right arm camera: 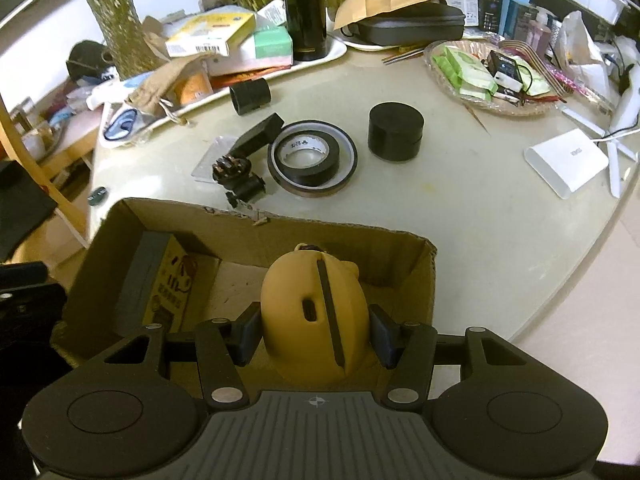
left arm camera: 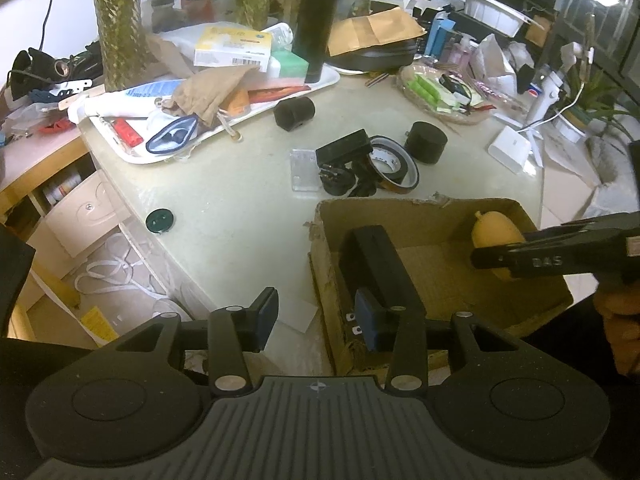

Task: Organize rigid objects
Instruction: 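Lower the yellow toy into the box and open the right tool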

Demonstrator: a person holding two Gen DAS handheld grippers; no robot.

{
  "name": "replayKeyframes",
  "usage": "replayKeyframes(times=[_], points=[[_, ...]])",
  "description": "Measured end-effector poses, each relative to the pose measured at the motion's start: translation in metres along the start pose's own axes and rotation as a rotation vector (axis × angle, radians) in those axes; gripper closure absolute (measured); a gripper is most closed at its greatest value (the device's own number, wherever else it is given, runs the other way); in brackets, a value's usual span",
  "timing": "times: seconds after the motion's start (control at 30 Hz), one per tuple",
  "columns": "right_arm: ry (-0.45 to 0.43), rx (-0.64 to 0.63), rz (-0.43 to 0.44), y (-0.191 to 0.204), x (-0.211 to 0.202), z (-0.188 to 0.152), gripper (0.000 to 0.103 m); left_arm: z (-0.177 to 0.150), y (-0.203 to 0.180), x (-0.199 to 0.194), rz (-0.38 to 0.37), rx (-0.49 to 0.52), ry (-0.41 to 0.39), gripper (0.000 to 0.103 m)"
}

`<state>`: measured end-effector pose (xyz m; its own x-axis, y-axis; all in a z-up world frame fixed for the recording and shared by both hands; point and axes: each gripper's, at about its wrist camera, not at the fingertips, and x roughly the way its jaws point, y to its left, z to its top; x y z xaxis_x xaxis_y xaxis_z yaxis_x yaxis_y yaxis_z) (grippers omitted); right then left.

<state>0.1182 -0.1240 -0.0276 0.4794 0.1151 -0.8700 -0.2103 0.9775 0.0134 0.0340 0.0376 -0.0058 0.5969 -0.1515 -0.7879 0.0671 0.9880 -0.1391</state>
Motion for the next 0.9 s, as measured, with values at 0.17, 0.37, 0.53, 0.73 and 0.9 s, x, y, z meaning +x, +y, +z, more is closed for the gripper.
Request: replayKeyframes(times=[0.17,0.37,0.53,0.73,0.9], points=[[0.008,-0.019,-0.034,0.001,0.013,0.005,0.044,0.0,0.0,0.0,-0.002,-0.002,-0.007,0.047],[-0.054,-0.039,0.009,0.0,-0.007,0.002,0.025,0.001,-0.005,0.0,-0.012,0.01,-0.013,0.047],[-0.091,-0.046,0.068,-0.004,-0.029,-0.004,0.013,0.001,-0.01,-0.004,-0.057,0.033,-0.045,0.047],[-0.122,-0.046,0.059,-0.017,-0.047,-0.013,0.007,0.001,-0.014,-0.004,-0.061,0.04,-0.05,0.047],[-0.155,-0.06,0.052,-0.025,-0.057,-0.016,0.003,0.001,-0.016,-0.002,-0.059,0.052,-0.046,0.047]])
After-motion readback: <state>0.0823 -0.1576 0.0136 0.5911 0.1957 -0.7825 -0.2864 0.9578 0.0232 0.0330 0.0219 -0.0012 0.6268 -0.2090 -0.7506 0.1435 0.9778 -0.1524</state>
